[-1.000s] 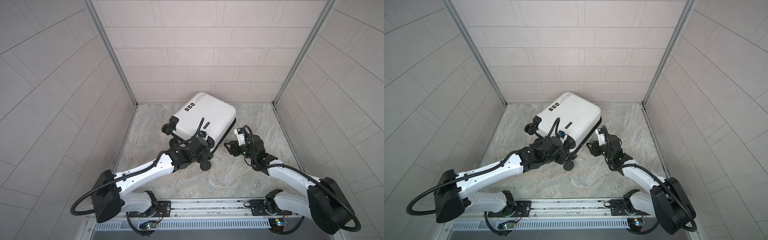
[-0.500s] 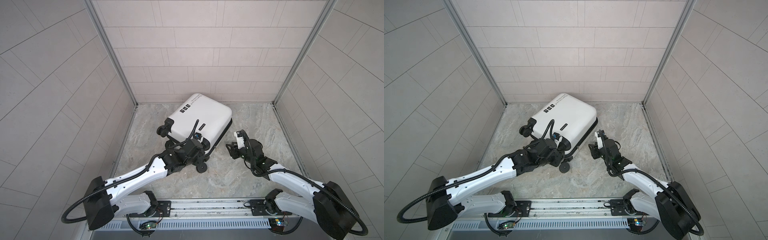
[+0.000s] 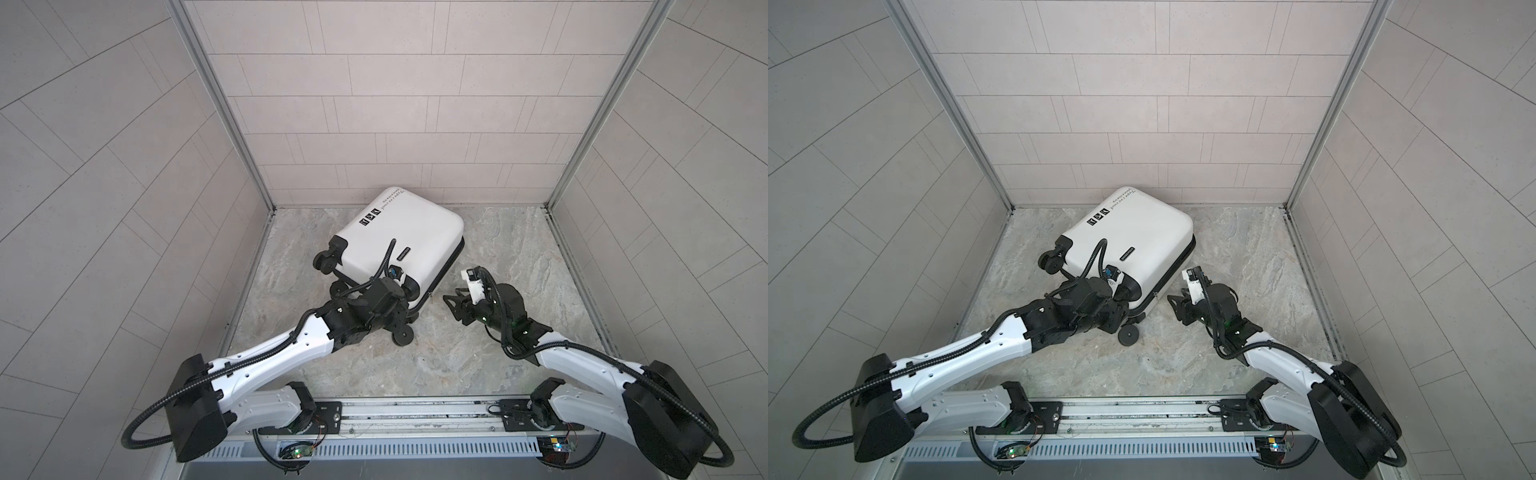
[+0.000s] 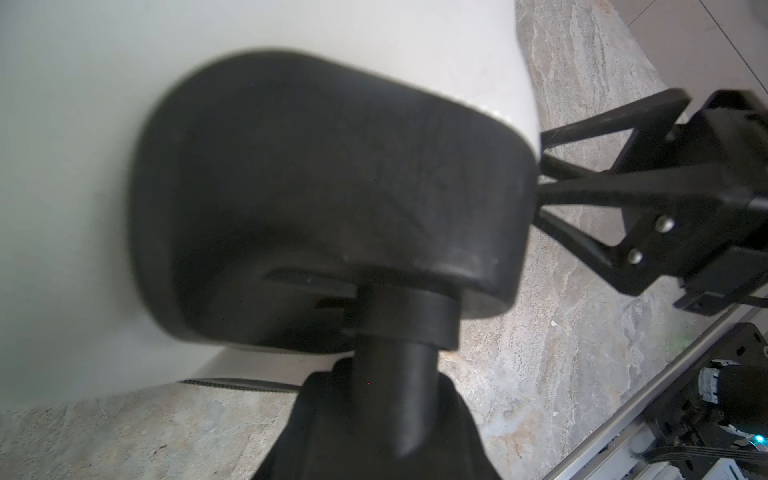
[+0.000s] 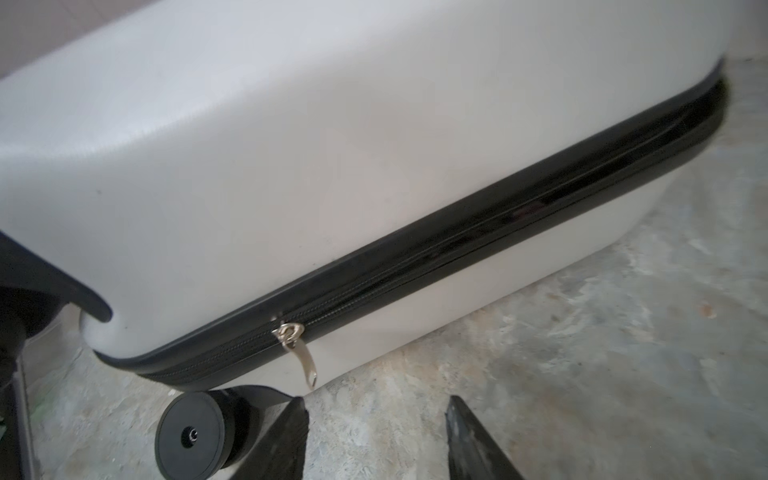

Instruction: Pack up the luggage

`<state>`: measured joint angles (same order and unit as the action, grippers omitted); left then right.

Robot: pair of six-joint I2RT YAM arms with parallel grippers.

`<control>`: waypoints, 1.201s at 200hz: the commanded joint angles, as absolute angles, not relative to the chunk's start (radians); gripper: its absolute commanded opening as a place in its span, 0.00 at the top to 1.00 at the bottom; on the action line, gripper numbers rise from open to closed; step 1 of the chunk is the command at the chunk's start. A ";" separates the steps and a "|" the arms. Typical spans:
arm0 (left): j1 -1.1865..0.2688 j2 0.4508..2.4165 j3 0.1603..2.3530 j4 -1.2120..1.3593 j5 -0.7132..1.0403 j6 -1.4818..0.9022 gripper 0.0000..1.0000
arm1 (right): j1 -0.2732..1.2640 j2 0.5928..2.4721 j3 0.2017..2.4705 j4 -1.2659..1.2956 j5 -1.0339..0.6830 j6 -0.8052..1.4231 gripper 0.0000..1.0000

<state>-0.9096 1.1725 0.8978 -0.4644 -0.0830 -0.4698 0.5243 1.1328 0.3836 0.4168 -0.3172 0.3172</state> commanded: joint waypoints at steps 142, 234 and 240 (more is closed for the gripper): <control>-0.871 1.106 0.902 -0.448 -0.193 -0.554 1.00 | 0.593 1.424 0.524 0.575 -0.397 0.277 0.75; -0.871 1.113 0.904 -0.448 -0.189 -0.558 1.00 | 0.593 1.443 0.541 0.626 -0.345 0.306 0.86; -0.871 1.113 0.906 -0.449 -0.189 -0.558 1.00 | 0.591 1.443 0.541 0.627 -0.342 0.309 0.90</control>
<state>-0.9005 1.1591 0.8875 -0.4614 -0.0715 -0.4698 0.5892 1.4422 0.5014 0.5526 -0.3771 0.2951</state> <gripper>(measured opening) 0.416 0.148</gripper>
